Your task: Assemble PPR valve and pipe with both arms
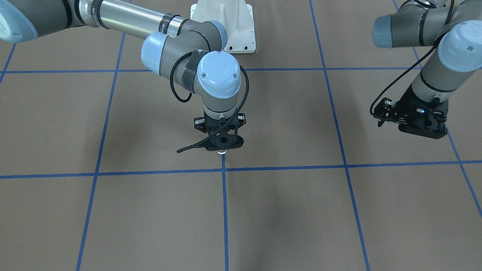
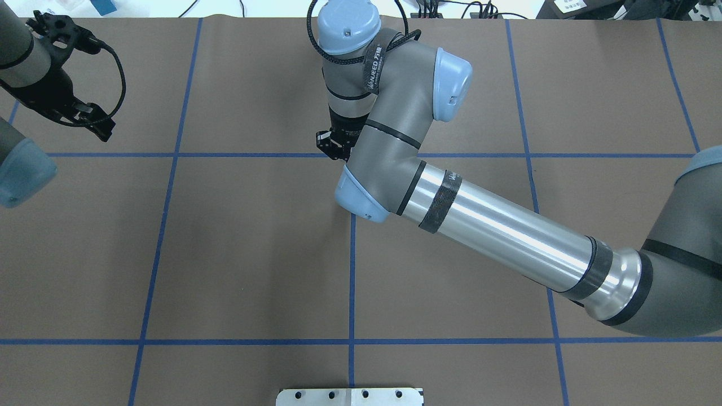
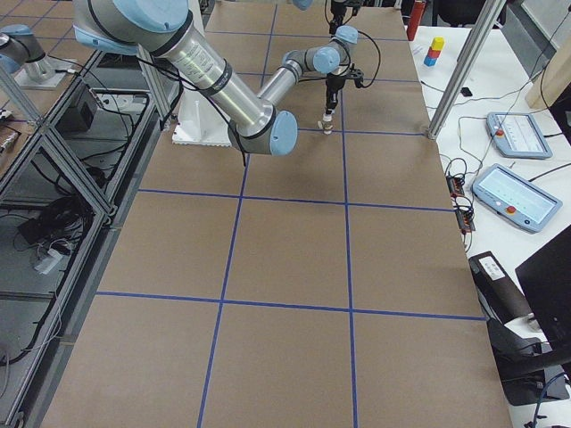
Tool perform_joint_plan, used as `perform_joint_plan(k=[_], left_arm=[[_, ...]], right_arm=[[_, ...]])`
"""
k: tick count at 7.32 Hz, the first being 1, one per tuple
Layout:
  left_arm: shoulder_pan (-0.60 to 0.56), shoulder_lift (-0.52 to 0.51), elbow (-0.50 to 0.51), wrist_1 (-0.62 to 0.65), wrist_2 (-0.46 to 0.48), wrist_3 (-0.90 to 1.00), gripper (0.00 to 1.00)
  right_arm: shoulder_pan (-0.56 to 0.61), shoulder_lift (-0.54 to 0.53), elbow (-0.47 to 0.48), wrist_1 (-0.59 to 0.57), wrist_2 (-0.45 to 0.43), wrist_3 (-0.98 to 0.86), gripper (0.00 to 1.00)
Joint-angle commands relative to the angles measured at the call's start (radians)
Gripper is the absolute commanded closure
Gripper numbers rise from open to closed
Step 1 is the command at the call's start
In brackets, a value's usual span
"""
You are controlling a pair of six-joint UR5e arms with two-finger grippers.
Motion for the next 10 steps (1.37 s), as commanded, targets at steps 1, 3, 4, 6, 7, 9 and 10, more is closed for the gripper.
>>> perform_joint_plan(k=[1,3,4,6,7,9,10], left_arm=[[0.000,0.000,0.000,0.000,0.000,0.000,0.00],[0.000,0.000,-0.001,0.000,0.000,-0.003,0.00],[0.000,0.000,-0.003,0.000,0.000,-0.003,0.00],[0.000,0.000,-0.003,0.000,0.000,-0.005,0.00],[0.000,0.000,-0.003,0.000,0.000,-0.003,0.00],[0.000,0.000,-0.001,0.000,0.000,-0.003,0.00],[0.000,0.000,-0.001,0.000,0.000,-0.003,0.00]], right_arm=[[0.001,0.000,0.000,0.000,0.000,0.000,0.76],[0.000,0.000,0.000,0.000,0.000,0.000,0.64],[0.000,0.000,0.000,0.000,0.000,0.000,0.62],[0.000,-0.011,0.000,0.038,0.000,0.003,0.60],[0.000,-0.017,0.000,0.049,0.000,0.008,0.59],[0.000,-0.017,0.002,0.049,-0.002,0.011,0.57],[0.000,-0.017,0.003,0.049,0.000,0.011,0.57]])
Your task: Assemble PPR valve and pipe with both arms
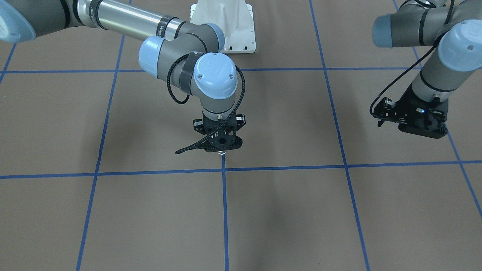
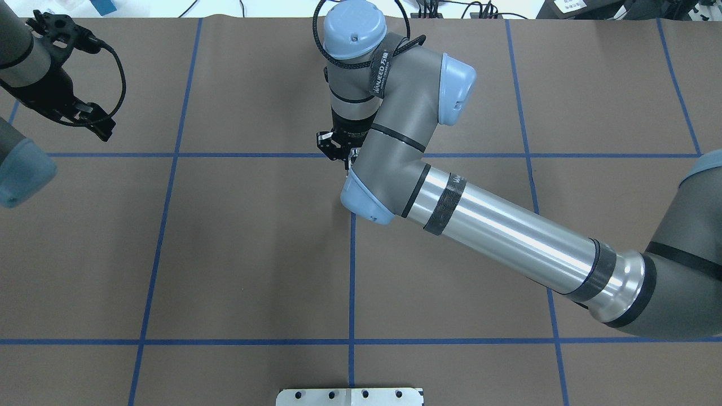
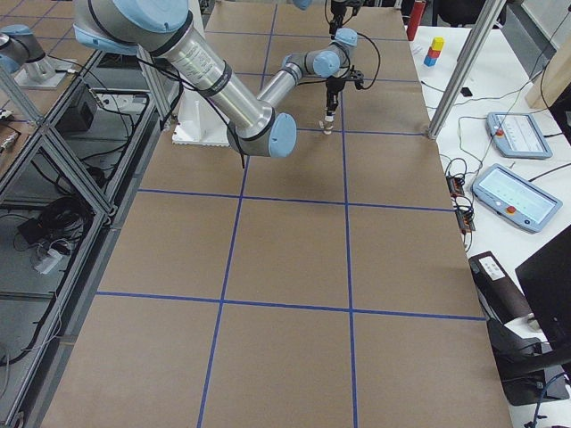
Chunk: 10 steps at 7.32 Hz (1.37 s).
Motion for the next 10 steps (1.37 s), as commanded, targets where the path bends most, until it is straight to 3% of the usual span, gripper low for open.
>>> perform_joint_plan(k=[1,2,3,4,7,9,10], left_arm=[[0.000,-0.001,0.000,0.000,0.000,0.000,0.00],[0.000,0.000,0.000,0.000,0.000,0.000,0.00],[0.000,0.000,0.000,0.000,0.000,0.000,0.00],[0.000,0.000,0.000,0.000,0.000,0.000,0.00],[0.000,0.000,0.000,0.000,0.000,0.000,0.00],[-0.003,0.006,-0.018,0.000,0.000,0.000,0.00],[-0.015,0.014,-0.029,0.001,-0.002,-0.001,0.00]], right_arm=[[0.000,-0.001,0.003,0.001,0.001,0.001,0.57],[0.000,-0.001,0.003,0.001,0.001,0.001,0.53],[0.000,-0.001,0.009,0.001,0.001,0.002,0.16],[0.005,0.004,0.014,-0.001,0.001,0.004,0.02],[0.040,0.001,0.058,-0.019,0.010,0.036,0.01],[0.105,-0.005,0.218,-0.243,0.021,0.009,0.01],[0.162,-0.033,0.321,-0.397,0.028,-0.107,0.01]])
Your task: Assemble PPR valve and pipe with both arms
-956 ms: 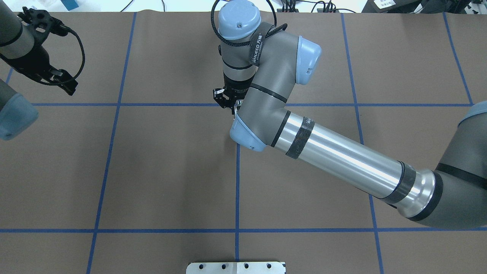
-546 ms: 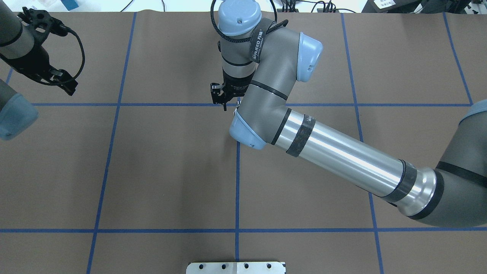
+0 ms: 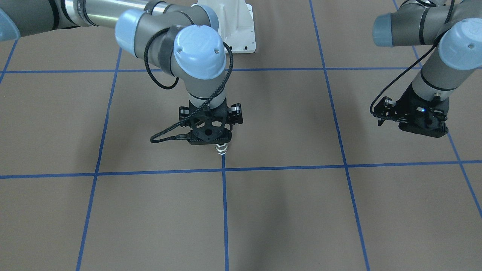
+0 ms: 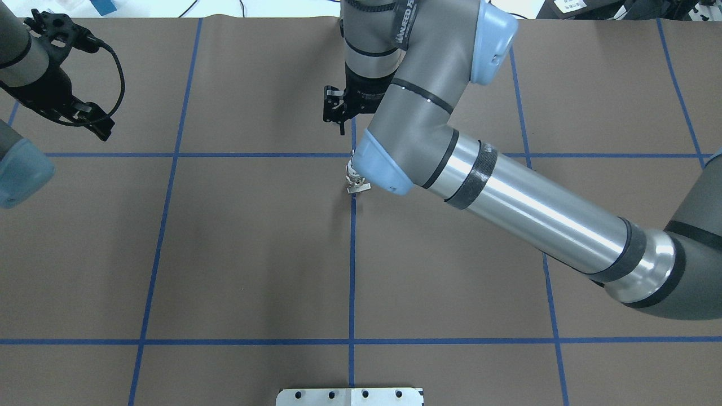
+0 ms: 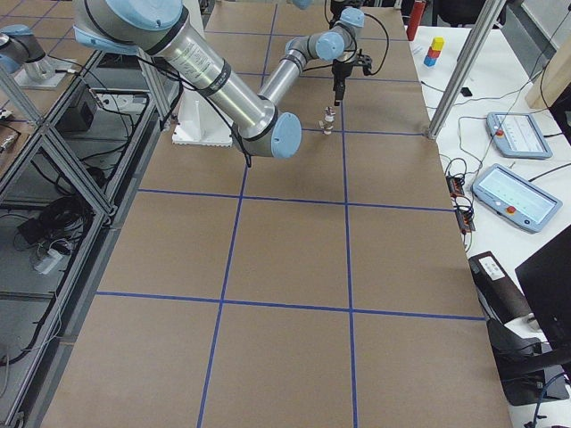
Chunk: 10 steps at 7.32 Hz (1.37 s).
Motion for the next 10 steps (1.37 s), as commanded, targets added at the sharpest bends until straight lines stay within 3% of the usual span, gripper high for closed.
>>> perform_joint_plan(k=[1,2,3,5,7,8,10], left_arm=[[-0.050,0.010,-0.007,0.001,-0.003,0.012,0.00],[-0.088,0.035,-0.005,0.001,-0.048,0.040,0.00],[-0.162,0.077,0.009,0.000,-0.128,0.180,0.00],[-0.295,0.176,0.035,0.000,-0.168,0.359,0.00],[-0.364,0.255,0.026,-0.035,-0.169,0.361,0.00],[-0.426,0.260,0.030,-0.039,-0.170,0.367,0.00],[-0.432,0.295,0.043,-0.040,-0.170,0.367,0.00]], right_arm=[[0.143,-0.105,0.241,-0.304,0.008,-0.243,0.01],[0.251,-0.242,0.343,-0.323,0.051,-0.422,0.01],[0.362,-0.370,0.374,-0.313,0.121,-0.608,0.01],[0.508,-0.560,0.368,-0.311,0.168,-0.898,0.01],[0.576,-0.718,0.362,-0.206,0.191,-0.910,0.01],[0.578,-0.727,0.362,-0.165,0.185,-0.866,0.01],[0.657,-0.824,0.327,-0.109,0.183,-0.866,0.01]])
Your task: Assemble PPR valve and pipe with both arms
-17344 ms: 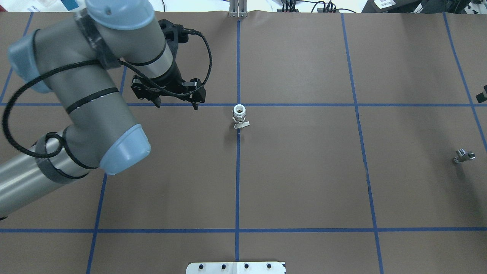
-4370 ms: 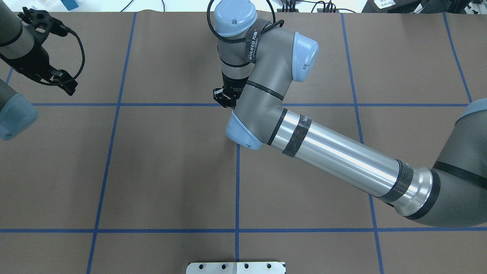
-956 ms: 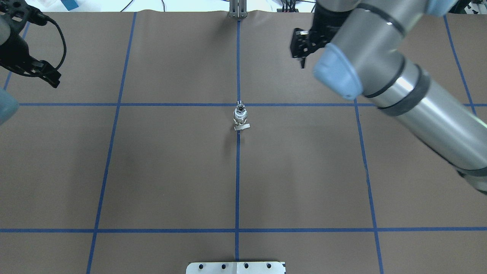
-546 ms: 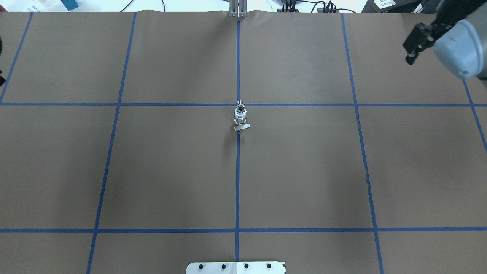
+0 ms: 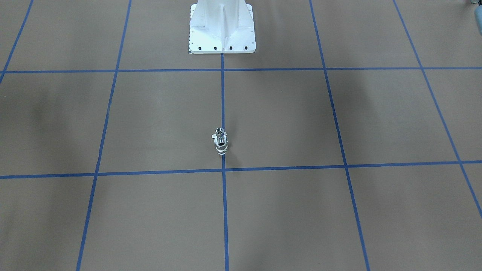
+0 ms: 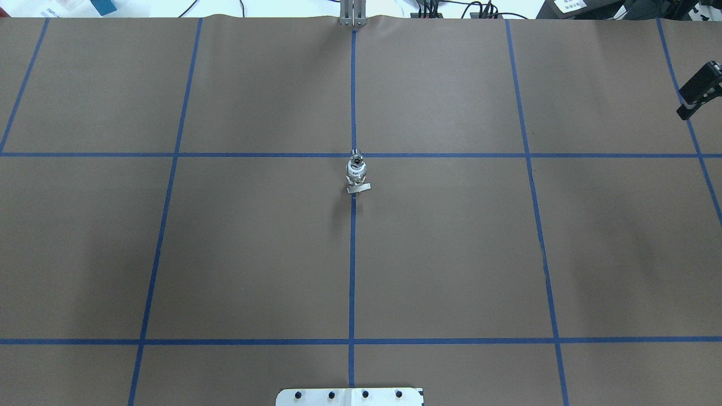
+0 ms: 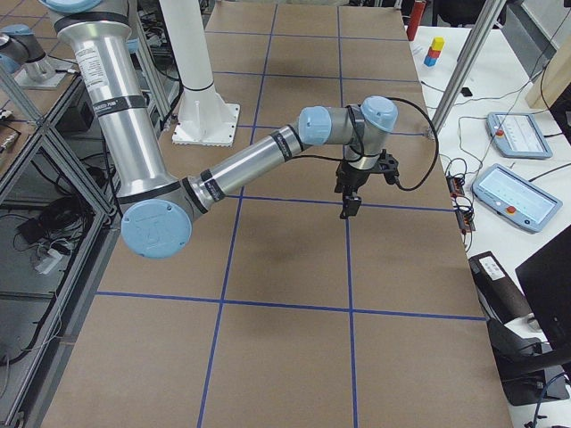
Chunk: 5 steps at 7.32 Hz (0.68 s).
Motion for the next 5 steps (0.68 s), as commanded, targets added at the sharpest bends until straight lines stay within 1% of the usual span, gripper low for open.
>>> perform_joint_plan(k=[1,2,3,4,5], left_arm=[[-0.011,0.022,0.028,-0.002,0.000,0.001,0.00],[-0.009,0.020,0.045,-0.004,0.000,0.004,0.00],[-0.011,0.037,0.065,-0.005,0.001,0.006,0.00],[-0.009,0.040,0.086,-0.027,0.001,0.004,0.00],[-0.011,0.052,0.086,-0.050,0.000,-0.002,0.00]], right_arm=[[0.119,-0.151,-0.079,0.161,0.026,-0.047,0.01],[0.139,-0.221,-0.104,0.261,0.048,-0.094,0.01],[0.168,-0.223,-0.184,0.300,0.078,-0.098,0.01],[0.179,-0.230,-0.238,0.350,0.104,-0.098,0.01],[0.181,-0.262,-0.254,0.416,0.105,-0.098,0.01]])
